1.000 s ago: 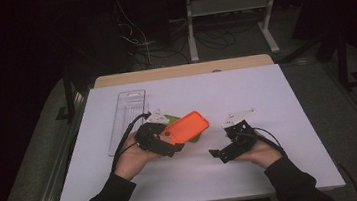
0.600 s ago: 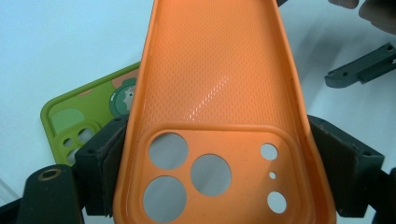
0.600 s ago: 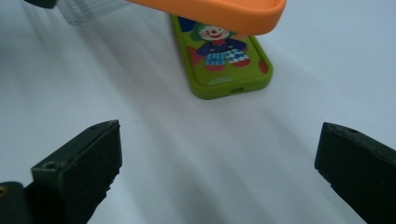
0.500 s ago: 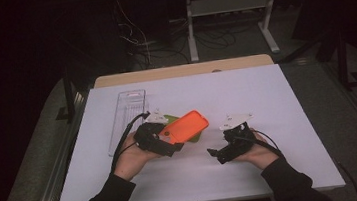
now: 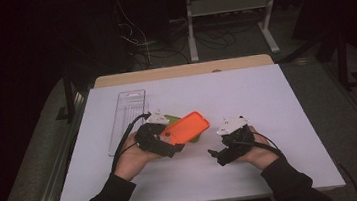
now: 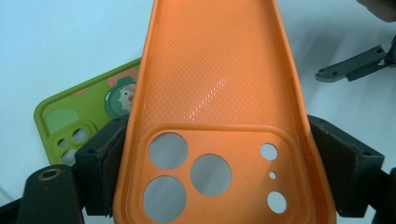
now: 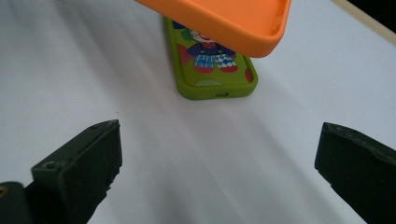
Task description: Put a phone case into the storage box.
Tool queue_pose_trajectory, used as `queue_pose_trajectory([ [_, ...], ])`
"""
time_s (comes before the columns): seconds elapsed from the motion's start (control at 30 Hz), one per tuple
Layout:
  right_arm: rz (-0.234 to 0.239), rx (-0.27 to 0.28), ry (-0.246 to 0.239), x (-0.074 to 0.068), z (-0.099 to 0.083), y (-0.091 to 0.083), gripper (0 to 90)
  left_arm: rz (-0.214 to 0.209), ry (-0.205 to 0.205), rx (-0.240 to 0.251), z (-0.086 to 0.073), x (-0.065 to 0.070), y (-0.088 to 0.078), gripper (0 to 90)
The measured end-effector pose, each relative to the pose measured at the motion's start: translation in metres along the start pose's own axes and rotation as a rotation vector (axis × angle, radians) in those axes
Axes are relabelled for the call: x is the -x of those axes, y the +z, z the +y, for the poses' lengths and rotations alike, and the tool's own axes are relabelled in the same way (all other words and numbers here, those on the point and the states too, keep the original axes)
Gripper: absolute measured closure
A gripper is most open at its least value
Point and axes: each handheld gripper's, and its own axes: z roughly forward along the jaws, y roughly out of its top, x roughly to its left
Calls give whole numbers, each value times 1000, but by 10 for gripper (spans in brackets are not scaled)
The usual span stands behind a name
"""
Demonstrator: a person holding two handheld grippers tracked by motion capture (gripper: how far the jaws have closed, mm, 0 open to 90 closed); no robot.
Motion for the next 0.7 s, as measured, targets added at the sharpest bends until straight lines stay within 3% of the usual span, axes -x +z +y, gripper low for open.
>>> queue_pose_trajectory([
  [0.03, -10, 3, -11, 0, 0, 0, 0, -3, -17, 15, 0, 1, 1, 159],
  [0.7, -187, 51, -289, -16, 5, -5, 0, -5, 4, 12, 0, 0, 1, 159],
])
